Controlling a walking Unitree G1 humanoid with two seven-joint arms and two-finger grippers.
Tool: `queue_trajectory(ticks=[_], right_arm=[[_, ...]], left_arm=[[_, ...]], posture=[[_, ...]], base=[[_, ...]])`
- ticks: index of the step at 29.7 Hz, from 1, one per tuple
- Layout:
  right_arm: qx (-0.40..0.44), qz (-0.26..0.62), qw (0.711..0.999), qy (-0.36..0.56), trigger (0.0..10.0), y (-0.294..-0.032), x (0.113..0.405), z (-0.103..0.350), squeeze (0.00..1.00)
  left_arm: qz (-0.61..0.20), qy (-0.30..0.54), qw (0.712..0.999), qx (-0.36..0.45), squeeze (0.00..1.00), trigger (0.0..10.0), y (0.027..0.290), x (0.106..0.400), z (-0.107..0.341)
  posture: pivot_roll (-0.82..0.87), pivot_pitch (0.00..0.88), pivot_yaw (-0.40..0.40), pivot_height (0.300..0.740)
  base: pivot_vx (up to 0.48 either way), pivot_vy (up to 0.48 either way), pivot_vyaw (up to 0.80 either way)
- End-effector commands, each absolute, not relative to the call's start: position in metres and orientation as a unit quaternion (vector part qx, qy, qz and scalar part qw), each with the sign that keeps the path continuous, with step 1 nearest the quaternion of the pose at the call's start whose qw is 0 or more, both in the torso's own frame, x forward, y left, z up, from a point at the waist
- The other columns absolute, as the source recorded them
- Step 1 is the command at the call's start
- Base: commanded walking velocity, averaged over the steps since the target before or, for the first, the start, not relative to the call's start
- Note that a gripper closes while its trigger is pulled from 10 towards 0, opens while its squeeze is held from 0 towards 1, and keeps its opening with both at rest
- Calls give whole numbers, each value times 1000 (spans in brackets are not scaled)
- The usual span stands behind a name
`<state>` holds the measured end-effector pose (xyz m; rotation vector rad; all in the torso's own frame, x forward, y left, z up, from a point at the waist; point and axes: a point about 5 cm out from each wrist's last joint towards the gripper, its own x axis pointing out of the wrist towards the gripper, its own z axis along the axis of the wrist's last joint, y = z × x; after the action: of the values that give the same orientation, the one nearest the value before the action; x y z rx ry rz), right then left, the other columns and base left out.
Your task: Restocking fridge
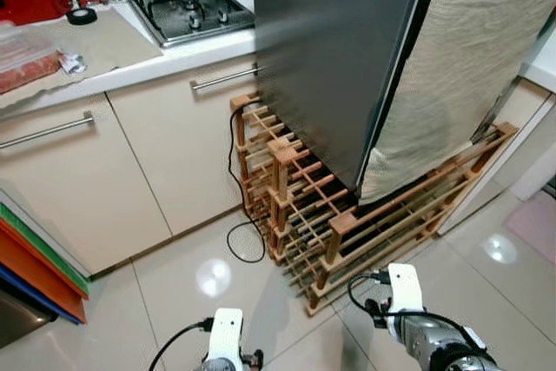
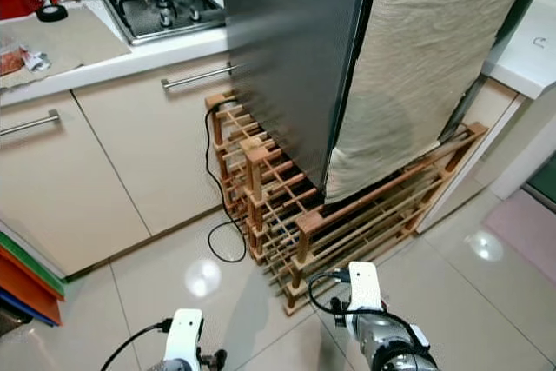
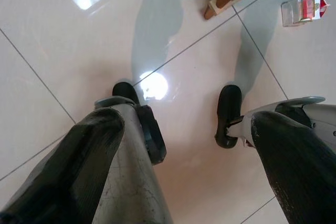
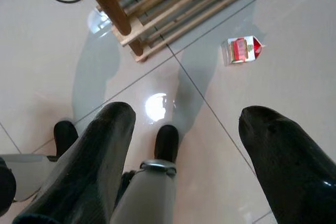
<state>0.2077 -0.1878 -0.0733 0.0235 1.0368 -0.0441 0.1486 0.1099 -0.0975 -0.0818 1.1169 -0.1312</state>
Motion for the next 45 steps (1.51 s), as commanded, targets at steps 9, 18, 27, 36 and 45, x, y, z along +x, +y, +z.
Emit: queue_trajectory(ticks=[9,18,27,36,45], right_arm=[[15,-34,876,480,10000,-187,216,-69,0],[11,-34,873,486,10000,-191,208,-73,0],[-12,-28,871,490,10000,-195,204,-75,0],[-28,-22,869,493,10000,-193,202,-76,0],[-33,-11,871,490,10000,-184,204,-76,0]], left_arm=[[-32,492,870,16,0,10000,131,227,-65],[-41,478,876,47,0,10000,136,234,-60],[-66,473,875,77,0,10000,131,236,-59],[-69,470,878,65,0,10000,126,239,-57],[-77,464,880,72,0,10000,124,241,-56]], posture=[[19,0,0,740],[20,24,22,740],[14,16,20,740],[10,27,22,740],[10,33,21,740]], base=[[0,0,0],[0,0,0],[0,-380,698],[0,-213,337],[0,0,0]])
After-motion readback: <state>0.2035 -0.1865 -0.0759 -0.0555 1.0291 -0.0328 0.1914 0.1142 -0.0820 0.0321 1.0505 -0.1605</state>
